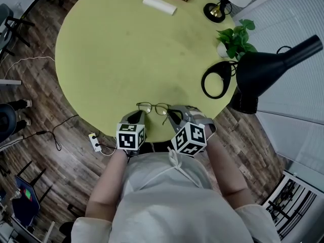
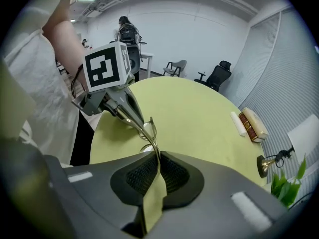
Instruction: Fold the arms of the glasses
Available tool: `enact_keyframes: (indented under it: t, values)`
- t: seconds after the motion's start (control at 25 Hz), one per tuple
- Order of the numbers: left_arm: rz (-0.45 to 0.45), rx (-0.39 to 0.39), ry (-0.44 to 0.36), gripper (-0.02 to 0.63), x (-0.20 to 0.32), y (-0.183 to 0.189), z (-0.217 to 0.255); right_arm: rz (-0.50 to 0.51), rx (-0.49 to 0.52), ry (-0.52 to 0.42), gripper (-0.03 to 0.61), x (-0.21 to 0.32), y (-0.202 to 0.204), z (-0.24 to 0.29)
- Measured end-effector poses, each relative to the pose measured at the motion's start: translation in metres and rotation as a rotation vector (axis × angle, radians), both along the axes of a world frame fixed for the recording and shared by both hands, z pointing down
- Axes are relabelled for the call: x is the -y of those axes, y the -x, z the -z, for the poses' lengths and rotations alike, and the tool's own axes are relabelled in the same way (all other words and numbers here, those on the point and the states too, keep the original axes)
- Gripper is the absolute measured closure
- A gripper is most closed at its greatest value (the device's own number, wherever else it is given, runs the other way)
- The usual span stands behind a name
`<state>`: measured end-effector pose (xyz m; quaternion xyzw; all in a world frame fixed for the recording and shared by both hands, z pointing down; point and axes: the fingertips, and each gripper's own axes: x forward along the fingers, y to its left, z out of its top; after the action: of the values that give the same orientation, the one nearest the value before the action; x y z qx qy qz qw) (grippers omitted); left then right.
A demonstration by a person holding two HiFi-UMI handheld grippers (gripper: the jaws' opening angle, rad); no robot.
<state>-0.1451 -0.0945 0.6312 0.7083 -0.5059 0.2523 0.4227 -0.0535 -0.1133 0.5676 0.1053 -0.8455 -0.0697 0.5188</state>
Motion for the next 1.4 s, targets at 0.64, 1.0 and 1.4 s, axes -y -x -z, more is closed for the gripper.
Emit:
enact_keyframes:
  t: [0.64, 1.0, 1.4]
  values:
    - [0.085, -0.080, -0.022, 0.607, 0.000, 0.004, 0.000, 0.033, -0.067, 0.064, 0.558, 0.005, 0.038, -0.024]
    - [0.088, -0.080, -0.032, 0.607, 0.000, 0.006, 0.000, 0.071, -0.079, 0.107, 0.552, 0.006, 0.055, -0.044]
    - [0.107, -0.061, -0.007, 0.607, 0.002, 0.007, -0.004, 0.085, -0.074, 0.127, 0.563, 0.009, 0.060, -0.052]
